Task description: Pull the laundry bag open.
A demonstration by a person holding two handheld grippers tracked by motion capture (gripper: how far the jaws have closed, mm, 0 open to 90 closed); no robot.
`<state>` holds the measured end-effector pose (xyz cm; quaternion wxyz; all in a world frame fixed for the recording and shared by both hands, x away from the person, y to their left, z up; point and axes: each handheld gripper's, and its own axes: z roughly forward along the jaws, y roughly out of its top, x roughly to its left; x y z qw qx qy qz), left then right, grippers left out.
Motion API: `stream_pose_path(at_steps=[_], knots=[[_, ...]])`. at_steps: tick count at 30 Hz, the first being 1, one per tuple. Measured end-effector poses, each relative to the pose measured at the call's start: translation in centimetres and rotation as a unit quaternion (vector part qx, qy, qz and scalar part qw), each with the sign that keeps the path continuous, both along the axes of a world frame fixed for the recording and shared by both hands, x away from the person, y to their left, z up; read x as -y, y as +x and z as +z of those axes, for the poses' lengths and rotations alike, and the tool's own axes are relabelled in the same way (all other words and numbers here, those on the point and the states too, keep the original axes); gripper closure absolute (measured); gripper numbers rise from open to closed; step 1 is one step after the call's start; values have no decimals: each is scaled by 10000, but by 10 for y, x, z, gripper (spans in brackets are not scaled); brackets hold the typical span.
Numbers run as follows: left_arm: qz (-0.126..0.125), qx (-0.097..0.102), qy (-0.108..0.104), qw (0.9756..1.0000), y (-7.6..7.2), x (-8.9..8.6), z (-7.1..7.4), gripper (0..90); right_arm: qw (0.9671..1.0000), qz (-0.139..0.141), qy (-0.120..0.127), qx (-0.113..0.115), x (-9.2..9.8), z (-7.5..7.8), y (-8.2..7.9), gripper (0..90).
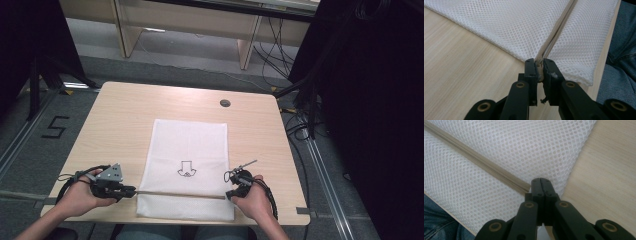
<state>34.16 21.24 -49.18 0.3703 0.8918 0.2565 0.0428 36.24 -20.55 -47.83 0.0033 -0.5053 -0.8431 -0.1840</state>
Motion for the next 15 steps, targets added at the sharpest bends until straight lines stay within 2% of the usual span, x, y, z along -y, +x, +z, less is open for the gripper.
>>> stream_pose_path(at_steps=[1, 2, 3, 7, 12, 13, 15], knots=[[-17, 28, 64, 10000, 1, -1, 0, 817, 9998, 133, -25, 131, 2, -1, 1, 900], [-5, 22, 57, 10000, 1, 0, 0, 817, 9996, 236, -37, 166, 2, -1, 2, 900], [16, 20, 60, 10000, 1, 0, -1, 817, 9994, 220, -25, 251, 1, -2, 2, 900], [31, 31, 92, 9999, 1, 0, -1, 815, 9996, 174, -90, 216, 0, -1, 0, 900], [27, 20, 85, 10000, 1, 0, -1, 813, 9994, 269, -29, 221, 1, -1, 1, 900], [29, 19, 79, 10000, 1, 0, -1, 813, 9997, 111, -83, 210, 0, 0, -1, 900], [69, -3, 5, 10000, 0, 0, -1, 809, 9997, 135, -78, 187, 1, -1, 0, 900]])
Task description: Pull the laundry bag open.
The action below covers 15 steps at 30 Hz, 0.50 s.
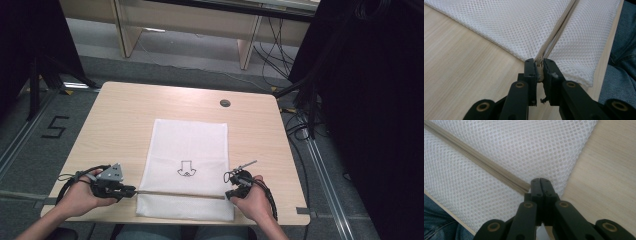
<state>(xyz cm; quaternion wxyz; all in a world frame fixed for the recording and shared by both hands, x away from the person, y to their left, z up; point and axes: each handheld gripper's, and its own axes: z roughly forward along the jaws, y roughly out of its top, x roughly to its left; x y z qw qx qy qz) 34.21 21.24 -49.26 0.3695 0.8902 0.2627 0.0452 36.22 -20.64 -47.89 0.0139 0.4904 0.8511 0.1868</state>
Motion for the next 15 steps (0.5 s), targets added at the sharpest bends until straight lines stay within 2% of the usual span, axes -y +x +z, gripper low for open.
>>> stream_pose_path(at_steps=[1, 3, 4, 6, 7, 8, 9, 10, 11, 13, 15], knots=[[-7, 34, -3, 10000, 0, -1, 1, 806, 9999, 76, 64, -18, 0, 0, 0, 899], [37, 20, -32, 10000, 0, -1, 2, 795, 9999, 42, 51, 87, 0, 1, -1, 885], [8, 53, -67, 10000, 1, -2, 3, 773, 9999, 20, 81, 56, -1, 1, -2, 870], [160, 2, -282, 9995, 1, -4, 5, 749, 9999, -14, 62, 83, 1, 2, -1, 855], [216, -31, -415, 9989, 1, -4, 6, 736, 9999, -49, -43, 118, 2, 1, 0, 846], [218, 35, -413, 9989, 2, -6, 7, 720, 9998, -15, 70, 160, 3, 3, -1, 838], [298, -6, -584, 9978, 1, -5, 8, 706, 9995, 22, 157, 274, 3, 3, -1, 827], [298, -6, -584, 9978, 1, -5, 8, 689, 9995, 22, 157, 274, 3, 3, -1, 827], [303, 87, -629, 9975, 1, -6, 9, 689, 9994, 7, 190, 292, 4, 5, -1, 815], [408, 271, -722, 9962, 3, -6, 12, 636, 9988, -46, 297, 391, 6, 6, 0, 787], [720, 372, -1002, 9917, 5, -5, 17, 595, 9980, -115, 374, 492, 7, 8, 0, 765]])
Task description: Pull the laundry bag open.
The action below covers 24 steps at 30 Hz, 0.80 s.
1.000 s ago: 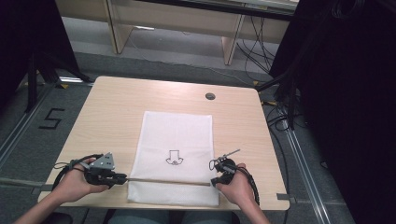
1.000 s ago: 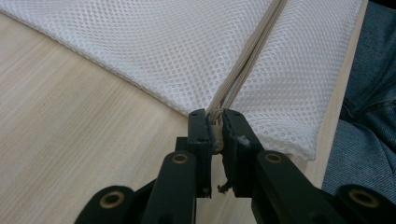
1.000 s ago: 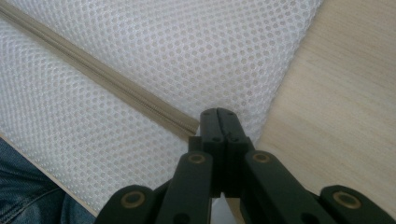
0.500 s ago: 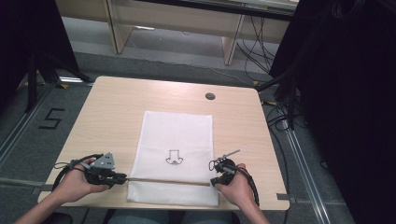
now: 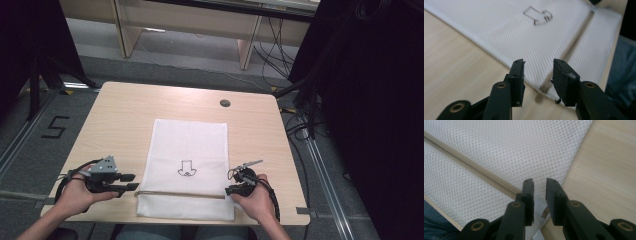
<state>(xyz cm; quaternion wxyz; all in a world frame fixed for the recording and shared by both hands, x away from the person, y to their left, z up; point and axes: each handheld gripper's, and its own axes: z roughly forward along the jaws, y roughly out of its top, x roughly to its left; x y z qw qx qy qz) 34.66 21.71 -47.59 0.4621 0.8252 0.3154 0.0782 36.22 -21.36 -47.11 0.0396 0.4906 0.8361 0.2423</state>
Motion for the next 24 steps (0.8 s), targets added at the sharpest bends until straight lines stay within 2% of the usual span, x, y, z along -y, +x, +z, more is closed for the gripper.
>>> stream_pose_path(at_steps=[1, 2, 3, 4, 5, 6, 10, 11, 12, 13, 14, 15, 16, 17, 18, 19, 20, 21, 24], knots=[[91, 78, -42, 9999, 1, 0, 2, 552, 9999, -107, -4, -17, 1, 1, 0, 740], [212, 168, -137, 9995, 4, 1, 4, 552, 9999, -107, -4, -17, 1, 1, 0, 740], [359, 233, -187, 9989, 7, 2, 6, 528, 9999, -32, 41, 95, 3, 1, 1, 724], [440, 342, -150, 9983, 12, 1, 10, 506, 9999, -144, 42, 66, 3, 2, 1, 718], [510, 380, -143, 9979, 16, 2, 13, 485, 9998, -72, 65, 175, 5, 1, 3, 711], [712, 312, -275, 9966, 26, 6, 19, 456, 9996, -168, 115, 198, 7, 3, 3, 690], [750, 305, -384, 9960, 38, 20, 24, 426, 9991, -240, 199, 270, 11, 4, 4, 666], [700, 371, -381, 9961, 41, 25, 24, 420, 9992, -200, 173, 295, 14, 4, 4, 660], [695, 370, -393, 9961, 43, 29, 23, 412, 9990, -170, 177, 386, 17, 4, 6, 655], [683, 396, -354, 9962, 44, 34, 19, 405, 9984, -282, 234, 422, 22, 4, 6, 647], [676, 439, -191, 9966, 43, 37, 12, 404, 9980, -282, 257, 508, 24, 3, 6, 644], [676, 439, -191, 9966, 43, 37, 12, 404, 9980, -282, 257, 508, 24, 3, 6, 644], [692, 454, -71, 9965, 41, 36, 9, 404, 9980, -286, 263, 502, 26, 3, 6, 642], [697, 443, -35, 9966, 40, 35, 5, 404, 9983, -384, 255, 370, 27, 5, 6, 642], [699, 446, -28, 9966, 39, 33, 1, 405, 9971, -410, 275, 580, 29, 2, 7, 642], [747, 395, 11, 9964, 37, 30, -2, 408, 9976, -410, 284, 475, 31, 4, 7, 640], [776, 333, 24, 9964, 37, 27, -5, 410, 9968, -448, 364, 555, 31, 2, 7, 639], [801, 309, 23, 9963, 37, 26, -7, 413, 9977, -433, 264, 450, 33, 5, 7, 638], [907, 331, -7, 9953, 40, 22, -9, 419, 9964, -533, 367, 541, 33, 5, 7, 633]])
